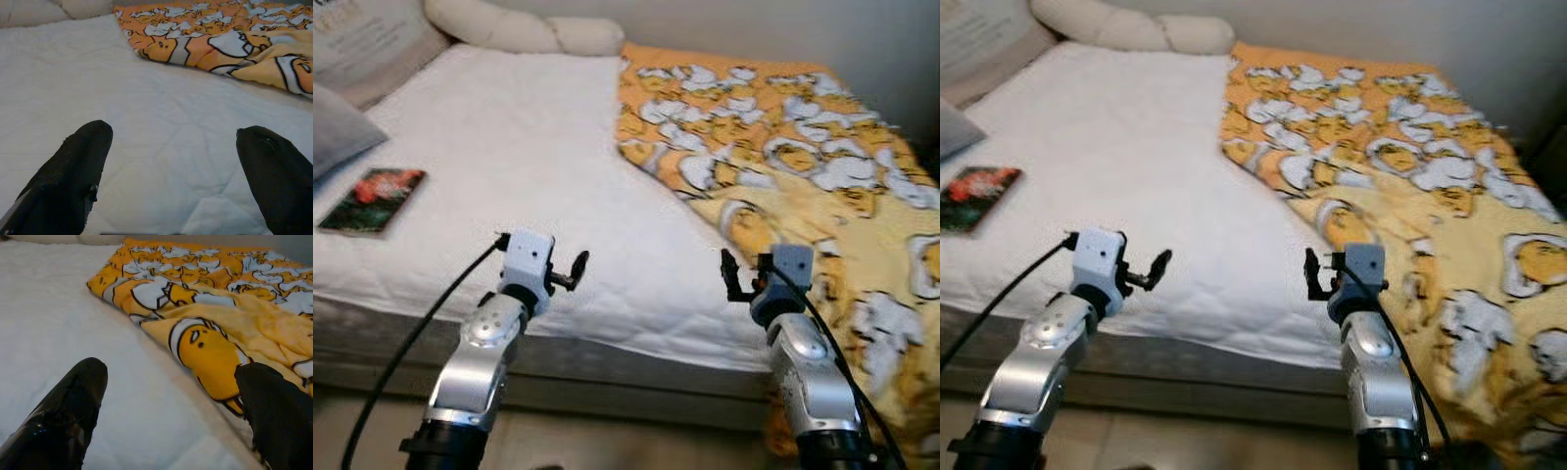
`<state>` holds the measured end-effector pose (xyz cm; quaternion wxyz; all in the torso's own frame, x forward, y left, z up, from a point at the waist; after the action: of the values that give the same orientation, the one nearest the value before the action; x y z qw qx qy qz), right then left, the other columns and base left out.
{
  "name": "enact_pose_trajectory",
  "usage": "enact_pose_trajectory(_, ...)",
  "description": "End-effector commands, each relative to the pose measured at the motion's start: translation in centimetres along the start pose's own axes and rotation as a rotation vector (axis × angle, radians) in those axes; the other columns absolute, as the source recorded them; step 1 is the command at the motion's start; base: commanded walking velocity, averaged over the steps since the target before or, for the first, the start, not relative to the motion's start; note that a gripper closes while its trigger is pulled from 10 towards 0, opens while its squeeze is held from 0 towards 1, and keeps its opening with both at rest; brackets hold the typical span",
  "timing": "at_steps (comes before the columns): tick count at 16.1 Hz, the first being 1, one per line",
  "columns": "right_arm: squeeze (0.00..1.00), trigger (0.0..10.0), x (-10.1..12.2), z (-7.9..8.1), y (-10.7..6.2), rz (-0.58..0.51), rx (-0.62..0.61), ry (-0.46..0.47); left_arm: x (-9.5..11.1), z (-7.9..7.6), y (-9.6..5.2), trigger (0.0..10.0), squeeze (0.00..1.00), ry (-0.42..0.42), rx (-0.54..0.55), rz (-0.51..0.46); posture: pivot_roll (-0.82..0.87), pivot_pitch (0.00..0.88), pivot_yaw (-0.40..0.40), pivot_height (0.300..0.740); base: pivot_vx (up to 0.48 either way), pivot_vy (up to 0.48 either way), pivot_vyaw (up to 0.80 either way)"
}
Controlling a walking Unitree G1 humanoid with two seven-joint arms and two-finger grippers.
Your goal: Clean up the room
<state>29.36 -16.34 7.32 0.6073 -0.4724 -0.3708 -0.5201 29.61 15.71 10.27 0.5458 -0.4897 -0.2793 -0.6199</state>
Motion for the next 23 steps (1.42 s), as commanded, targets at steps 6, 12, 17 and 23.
enact_pose_trajectory(6, 1.00, 10.0, -0.1, 0.5, 0.4, 0.022, 0.003, 0.001, 0.1, 0.7, 0.0, 10.0, 0.00, 0.014, 0.014, -0.002, 0.09, 0.000, -0.033, 0.740, 0.000, -0.445, 0.00)
enact_pose_trajectory(12, 0.00, 10.0, 0.2, 0.8, 0.7, 0.028, 0.026, -0.015, 0.1, 0.6, 0.0, 10.0, 0.00, -0.006, 0.006, -0.003, 0.08, 0.000, -0.031, 0.740, 0.000, -0.066, 0.00)
enact_pose_trajectory(17, 0.00, 10.0, 0.2, 1.3, 0.8, 0.046, 0.053, -0.018, 0.3, 0.6, 0.1, 10.0, 0.00, -0.020, -0.002, -0.016, 0.08, 0.000, -0.029, 0.740, 0.050, 0.000, -0.32)
enact_pose_trajectory(23, 0.00, 10.0, 0.4, 1.7, 0.9, 0.048, 0.089, -0.051, 0.3, 0.8, 0.1, 10.0, 0.00, -0.024, -0.003, -0.018, 0.08, 0.000, -0.027, 0.740, 0.291, 0.000, -0.08)
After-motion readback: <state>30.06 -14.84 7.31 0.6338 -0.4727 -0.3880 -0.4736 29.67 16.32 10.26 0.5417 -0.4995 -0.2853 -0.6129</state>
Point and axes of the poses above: a point about 5 cm out from each wrist's last joint towards the gripper, its own y axis pointing out of the wrist towards the gripper, its own x axis along the axis of the wrist's last joint, z = x × y, the point moved 1 cm from there along y, pointing out of the wrist towards the gripper, and after that the axes turned 13 degrees about y, right-handed, at the moved point
